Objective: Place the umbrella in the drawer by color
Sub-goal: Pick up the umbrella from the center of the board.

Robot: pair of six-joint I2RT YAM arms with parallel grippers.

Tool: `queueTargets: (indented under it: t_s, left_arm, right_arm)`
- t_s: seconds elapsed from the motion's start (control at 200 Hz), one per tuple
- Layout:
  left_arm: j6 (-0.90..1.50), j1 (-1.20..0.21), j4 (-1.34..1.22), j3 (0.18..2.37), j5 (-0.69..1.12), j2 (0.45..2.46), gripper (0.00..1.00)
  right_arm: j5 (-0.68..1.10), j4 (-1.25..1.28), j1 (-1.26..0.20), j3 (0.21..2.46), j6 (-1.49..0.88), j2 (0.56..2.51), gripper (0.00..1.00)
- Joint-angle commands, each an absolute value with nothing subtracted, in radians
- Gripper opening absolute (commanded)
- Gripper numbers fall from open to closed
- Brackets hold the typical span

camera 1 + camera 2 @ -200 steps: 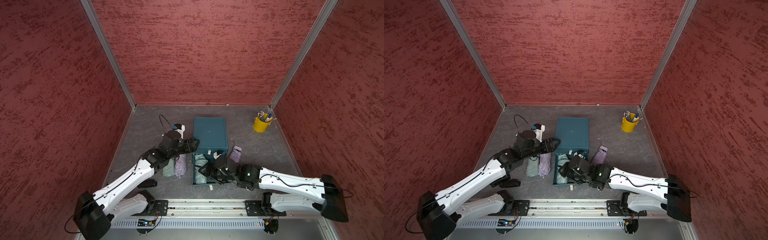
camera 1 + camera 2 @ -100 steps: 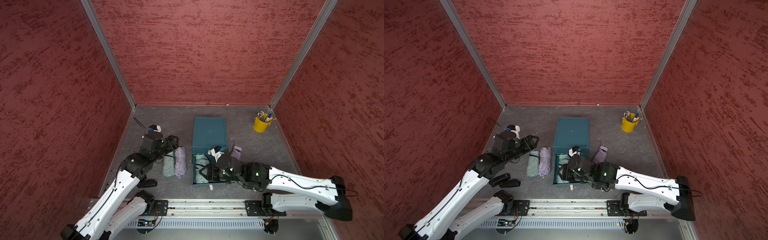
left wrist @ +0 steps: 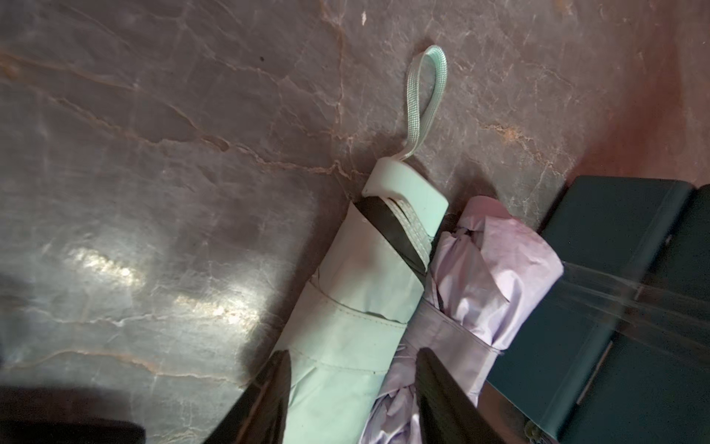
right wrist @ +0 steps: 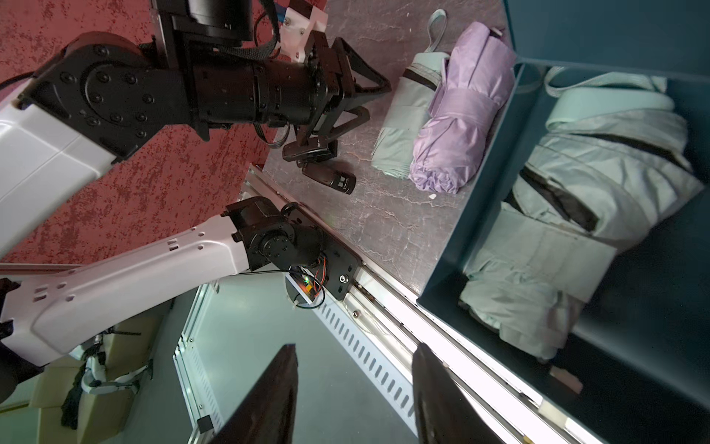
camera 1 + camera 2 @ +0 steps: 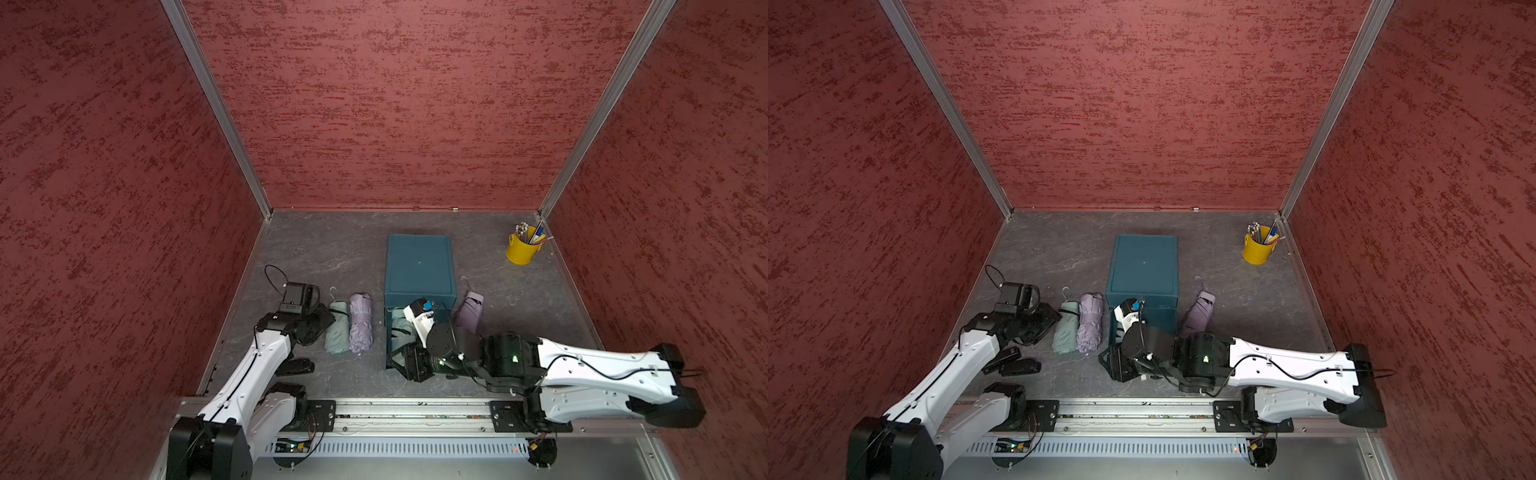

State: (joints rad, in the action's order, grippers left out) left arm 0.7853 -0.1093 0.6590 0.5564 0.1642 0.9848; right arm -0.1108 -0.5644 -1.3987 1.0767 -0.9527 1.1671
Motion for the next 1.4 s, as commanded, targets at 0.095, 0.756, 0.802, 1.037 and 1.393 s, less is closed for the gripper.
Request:
queueTargets:
  t_s: [0.095,0.756,0.802,1.037,1.393]
  left_arm:
    - [0.802,-0.091,0.498,0.523,0.170,1.073,0.48]
    - [0.768,-0.101,0.364,0.543,0.107,1.267,0.14]
    - [0.768,-0.106,0.367,0.542,0.097,1.260,0.12]
    - [0.744,-0.109,0.440,0.577,0.043,1.180,0.00]
    - [0.726,-0.121,0.748,0.800,0.096,0.778,0.00]
  right_arm:
    - [-0.152,-0.510,-1.417,1.044,-0.951,1.162,0.51]
    - [-0.130,-0.432,-1.424,1.033,-0.929,1.194,0.51]
    - [-0.126,-0.424,-1.425,1.029,-0.927,1.191,0.51]
    - [-0.133,-0.426,-1.425,1.023,-0.930,1.193,0.51]
    - [-0.172,-0.433,-1.423,1.140,-0.840,1.261,0.62]
